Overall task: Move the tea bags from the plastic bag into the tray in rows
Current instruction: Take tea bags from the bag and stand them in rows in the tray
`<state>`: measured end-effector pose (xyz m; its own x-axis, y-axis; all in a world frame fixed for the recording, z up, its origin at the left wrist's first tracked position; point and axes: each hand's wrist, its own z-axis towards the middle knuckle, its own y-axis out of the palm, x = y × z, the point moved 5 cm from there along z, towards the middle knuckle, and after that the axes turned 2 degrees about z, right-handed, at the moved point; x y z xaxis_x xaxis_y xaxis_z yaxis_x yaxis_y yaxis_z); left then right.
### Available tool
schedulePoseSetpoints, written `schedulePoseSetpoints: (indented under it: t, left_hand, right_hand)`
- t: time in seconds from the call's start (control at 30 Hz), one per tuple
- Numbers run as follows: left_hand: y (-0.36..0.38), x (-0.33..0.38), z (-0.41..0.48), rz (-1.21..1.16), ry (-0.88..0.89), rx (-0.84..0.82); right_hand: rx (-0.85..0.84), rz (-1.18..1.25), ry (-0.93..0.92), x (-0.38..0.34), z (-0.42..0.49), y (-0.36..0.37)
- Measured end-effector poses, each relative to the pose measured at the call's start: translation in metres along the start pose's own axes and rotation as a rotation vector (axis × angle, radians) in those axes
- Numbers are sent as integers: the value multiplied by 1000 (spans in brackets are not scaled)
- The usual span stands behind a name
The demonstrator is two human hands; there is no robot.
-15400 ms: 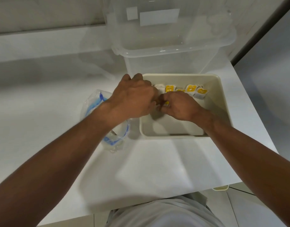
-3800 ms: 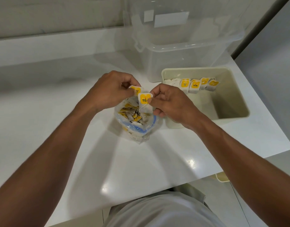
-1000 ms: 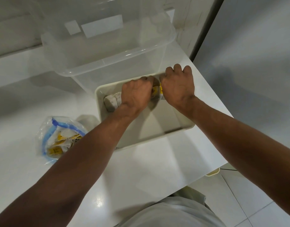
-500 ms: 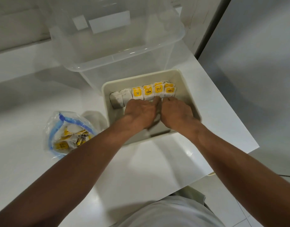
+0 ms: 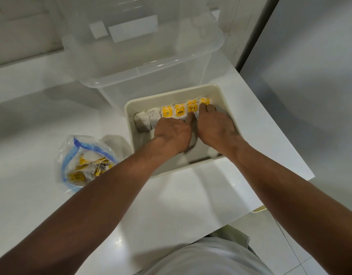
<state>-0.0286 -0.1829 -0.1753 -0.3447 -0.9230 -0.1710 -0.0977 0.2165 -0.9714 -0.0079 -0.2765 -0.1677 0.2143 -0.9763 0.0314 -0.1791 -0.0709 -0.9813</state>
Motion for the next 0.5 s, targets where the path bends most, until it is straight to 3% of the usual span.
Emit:
schedulePoseSetpoints:
  t: [0.5]
  left_hand:
    - [-1, -5, 8, -77, -28, -12]
  right_hand:
    - [-59, -98, -79, -3, -12, -5]
